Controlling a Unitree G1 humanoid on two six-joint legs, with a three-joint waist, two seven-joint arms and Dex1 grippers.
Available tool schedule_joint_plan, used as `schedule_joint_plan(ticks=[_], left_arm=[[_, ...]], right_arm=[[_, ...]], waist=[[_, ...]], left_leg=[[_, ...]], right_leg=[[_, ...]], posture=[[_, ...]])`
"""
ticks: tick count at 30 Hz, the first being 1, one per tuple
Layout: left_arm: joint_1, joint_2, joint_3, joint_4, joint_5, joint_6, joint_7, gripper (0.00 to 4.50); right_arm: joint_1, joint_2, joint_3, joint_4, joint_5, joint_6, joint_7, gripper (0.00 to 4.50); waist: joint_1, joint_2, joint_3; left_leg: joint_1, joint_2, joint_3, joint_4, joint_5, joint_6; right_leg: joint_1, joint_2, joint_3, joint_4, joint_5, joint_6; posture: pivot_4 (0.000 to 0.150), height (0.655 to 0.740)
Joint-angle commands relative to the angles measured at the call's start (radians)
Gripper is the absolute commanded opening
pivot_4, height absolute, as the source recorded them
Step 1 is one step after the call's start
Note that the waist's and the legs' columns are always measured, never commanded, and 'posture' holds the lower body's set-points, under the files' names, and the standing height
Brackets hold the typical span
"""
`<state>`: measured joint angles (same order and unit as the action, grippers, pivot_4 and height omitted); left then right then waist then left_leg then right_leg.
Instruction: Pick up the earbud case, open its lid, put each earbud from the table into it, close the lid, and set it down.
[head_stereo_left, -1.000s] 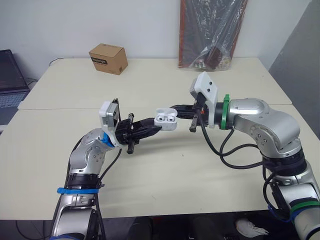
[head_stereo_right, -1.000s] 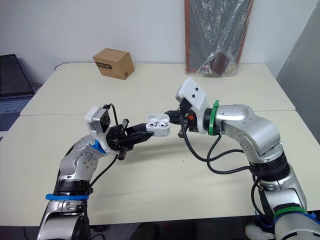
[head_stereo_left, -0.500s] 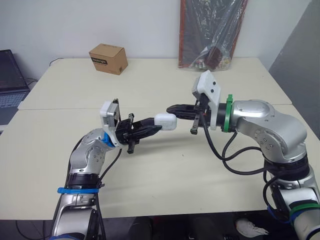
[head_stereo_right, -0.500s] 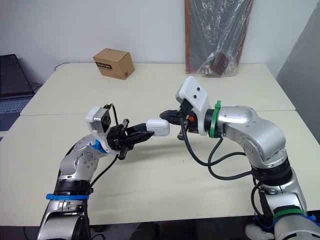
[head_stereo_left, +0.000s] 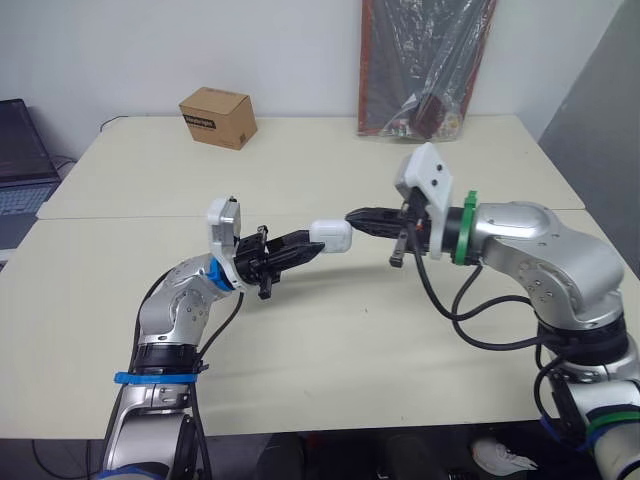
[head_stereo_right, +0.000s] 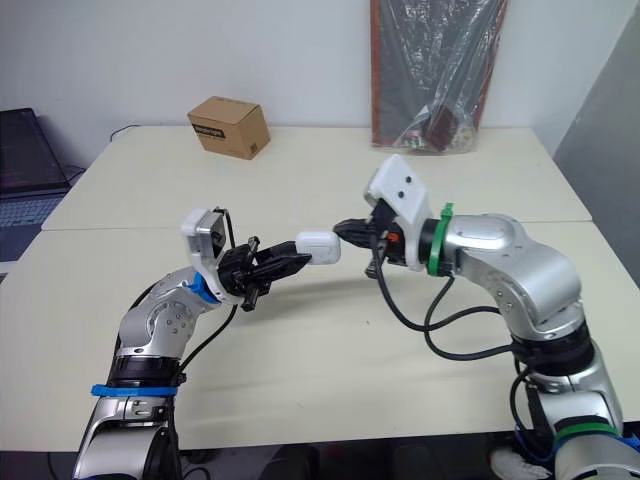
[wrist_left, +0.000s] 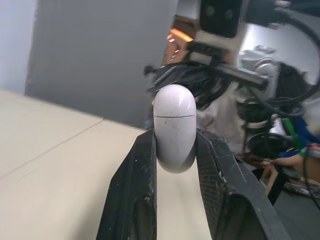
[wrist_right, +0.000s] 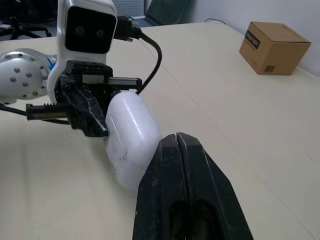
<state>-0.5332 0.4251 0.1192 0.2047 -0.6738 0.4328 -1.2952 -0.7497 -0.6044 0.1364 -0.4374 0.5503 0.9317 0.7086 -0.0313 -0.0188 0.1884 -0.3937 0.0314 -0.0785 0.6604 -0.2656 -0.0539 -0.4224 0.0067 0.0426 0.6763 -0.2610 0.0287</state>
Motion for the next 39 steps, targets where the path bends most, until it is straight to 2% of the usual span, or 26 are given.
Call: schedule_joint_plan(ticks=[1, 11, 17, 19, 30, 39], left_arm=[[-0.026, 0.026, -0.031, 0.012, 0.057, 0.046, 0.078, 0.79], [-0.103, 0.017, -0.069, 0.132, 0.090, 0.213, 0.160, 0.79], [-0.169, 0.045, -0.175, 0.281, 0.214, 0.291, 0.182, 0.79], [-0.175, 0.053, -0.199, 0.297, 0.257, 0.277, 0.195, 0.79], [-0.212, 0.038, -0.193, 0.423, 0.310, 0.229, 0.217, 0.79], [-0.188, 0.076, -0.195, 0.413, 0.364, 0.171, 0.234, 3.55]], right_arm=[[0.057, -0.050, -0.030, -0.061, 0.001, -0.044, 0.041, 0.02], [0.180, -0.089, -0.019, -0.085, -0.036, -0.086, 0.038, 0.02], [0.230, -0.102, -0.010, -0.079, -0.074, -0.107, 0.026, 0.02], [0.244, -0.104, -0.011, -0.072, -0.086, -0.118, 0.028, 0.02], [0.280, -0.100, -0.013, -0.102, -0.086, -0.110, 0.028, 0.02], [0.274, -0.096, -0.003, -0.094, -0.091, -0.108, 0.031, 0.00]], waist=[[0.000, 0.000, 0.000], [-0.001, 0.000, 0.000], [-0.001, 0.000, 0.000], [-0.001, 0.000, 0.000], [-0.001, 0.000, 0.000], [-0.002, 0.000, 0.000]], left_leg=[[0.000, 0.000, 0.000, 0.000, 0.000, 0.000], [0.001, 0.000, 0.000, 0.000, 0.000, 0.000], [0.001, 0.000, 0.000, 0.000, 0.000, 0.000], [0.000, 0.000, 0.000, 0.000, 0.000, 0.000], [0.004, 0.000, 0.000, 0.001, 0.000, 0.000], [0.005, 0.000, 0.000, 0.001, 0.000, 0.000]], right_leg=[[0.000, 0.000, 0.000, 0.000, 0.000, 0.000], [0.000, 0.000, 0.000, 0.001, 0.000, 0.000], [0.000, 0.000, 0.000, 0.001, 0.000, 0.000], [0.000, 0.000, 0.000, 0.001, 0.000, 0.000], [0.002, 0.000, 0.000, 0.003, 0.001, 0.001], [0.003, 0.000, 0.001, 0.004, 0.001, 0.001]], posture=[[0.150, 0.7400], [0.150, 0.7400], [0.150, 0.7400], [0.150, 0.7400], [0.150, 0.7400], [0.150, 0.7400]])
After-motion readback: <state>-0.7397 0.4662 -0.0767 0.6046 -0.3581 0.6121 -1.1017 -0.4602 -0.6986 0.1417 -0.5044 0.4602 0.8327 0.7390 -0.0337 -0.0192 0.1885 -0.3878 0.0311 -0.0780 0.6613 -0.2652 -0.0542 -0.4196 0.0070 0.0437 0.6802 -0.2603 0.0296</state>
